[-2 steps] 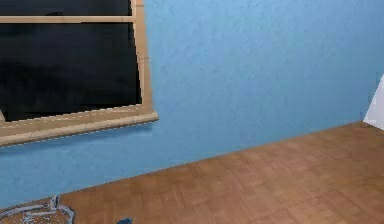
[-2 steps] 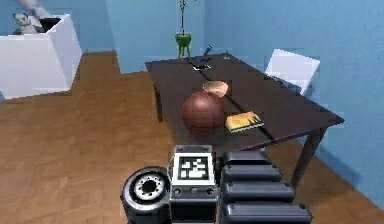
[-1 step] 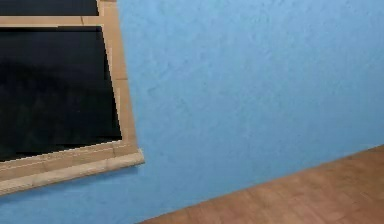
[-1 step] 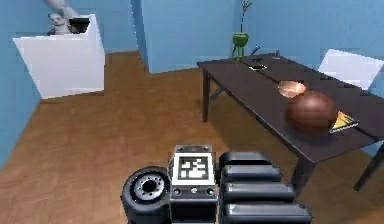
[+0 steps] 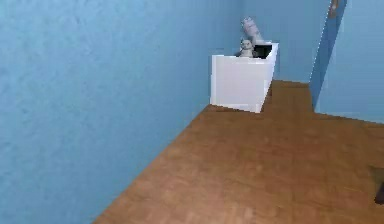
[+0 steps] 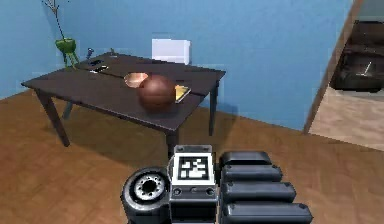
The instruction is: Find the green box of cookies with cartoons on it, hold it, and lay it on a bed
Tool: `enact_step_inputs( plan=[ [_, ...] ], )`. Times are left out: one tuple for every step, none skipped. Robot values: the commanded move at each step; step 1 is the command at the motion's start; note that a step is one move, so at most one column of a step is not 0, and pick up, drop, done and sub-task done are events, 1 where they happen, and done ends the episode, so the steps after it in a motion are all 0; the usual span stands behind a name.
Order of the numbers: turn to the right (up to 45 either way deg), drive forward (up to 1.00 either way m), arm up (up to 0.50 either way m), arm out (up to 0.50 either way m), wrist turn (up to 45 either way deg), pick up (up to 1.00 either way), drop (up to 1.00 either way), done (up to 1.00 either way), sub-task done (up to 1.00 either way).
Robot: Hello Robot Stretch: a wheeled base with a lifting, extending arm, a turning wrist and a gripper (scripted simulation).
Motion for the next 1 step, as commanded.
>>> enact_step_inputs(
  plan=[
    [45.0, 0.0, 0.0, 0.0, 0.0, 0.0, 0.0, 0.0, 0.0]
  ],
)
